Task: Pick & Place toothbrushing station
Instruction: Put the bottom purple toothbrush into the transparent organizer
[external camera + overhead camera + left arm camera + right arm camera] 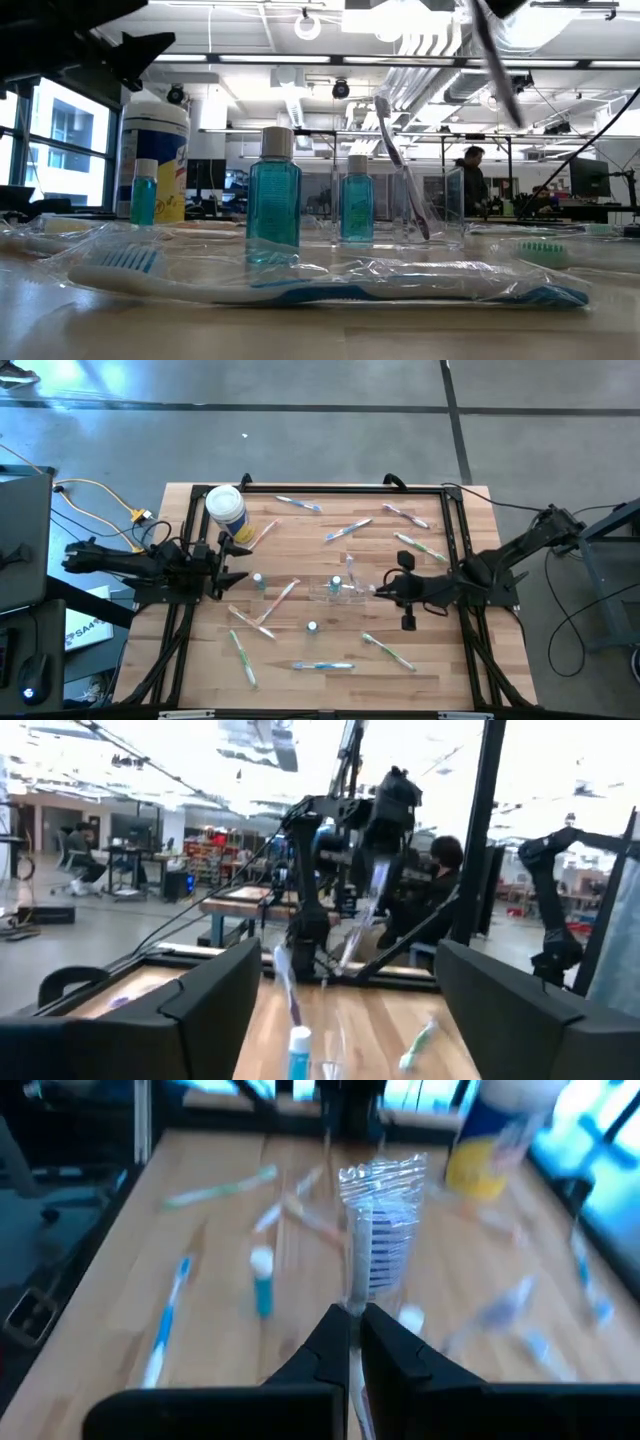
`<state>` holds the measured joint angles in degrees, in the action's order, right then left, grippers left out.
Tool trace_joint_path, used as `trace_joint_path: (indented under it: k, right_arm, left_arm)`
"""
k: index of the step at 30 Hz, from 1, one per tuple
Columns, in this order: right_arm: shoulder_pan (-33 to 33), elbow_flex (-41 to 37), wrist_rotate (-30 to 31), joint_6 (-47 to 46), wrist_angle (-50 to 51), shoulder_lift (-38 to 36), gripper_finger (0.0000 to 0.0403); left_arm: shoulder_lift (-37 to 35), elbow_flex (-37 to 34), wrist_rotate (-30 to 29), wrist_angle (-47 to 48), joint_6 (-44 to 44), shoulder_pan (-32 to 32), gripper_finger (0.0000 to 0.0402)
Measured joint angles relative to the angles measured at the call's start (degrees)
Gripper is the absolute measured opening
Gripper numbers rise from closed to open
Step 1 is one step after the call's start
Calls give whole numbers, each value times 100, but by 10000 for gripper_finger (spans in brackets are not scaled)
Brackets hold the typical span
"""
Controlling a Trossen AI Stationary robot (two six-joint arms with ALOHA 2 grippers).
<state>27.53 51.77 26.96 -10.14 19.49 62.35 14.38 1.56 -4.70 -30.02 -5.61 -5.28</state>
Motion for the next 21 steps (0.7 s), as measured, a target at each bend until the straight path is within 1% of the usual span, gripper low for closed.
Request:
trace_joint_path:
  k: [2,7,10,16,19,21]
  right_arm:
    - [-94,0,-63,386,-370,33,5]
    - [-373,2,-696,980,-973,164,5]
    - [-545,2,-1010,1298,-1312,294,5]
    - [-985,4,-1997,1727,-2044,571,5]
    - [-1217,4,-2440,1795,-2374,671,5]
    - [-1331,4,-2717,1799,-2505,673,5]
  left_arm:
    - [485,135,60,-142,105,0,303]
    - [1956,739,88,-917,363,-2,304]
    - [2928,1203,116,-905,520,0,304]
    - [4740,2482,798,-915,678,-2,304]
    - [5441,3097,1196,-860,923,-2,303]
    - [5820,3498,1303,-922,1032,-2,303]
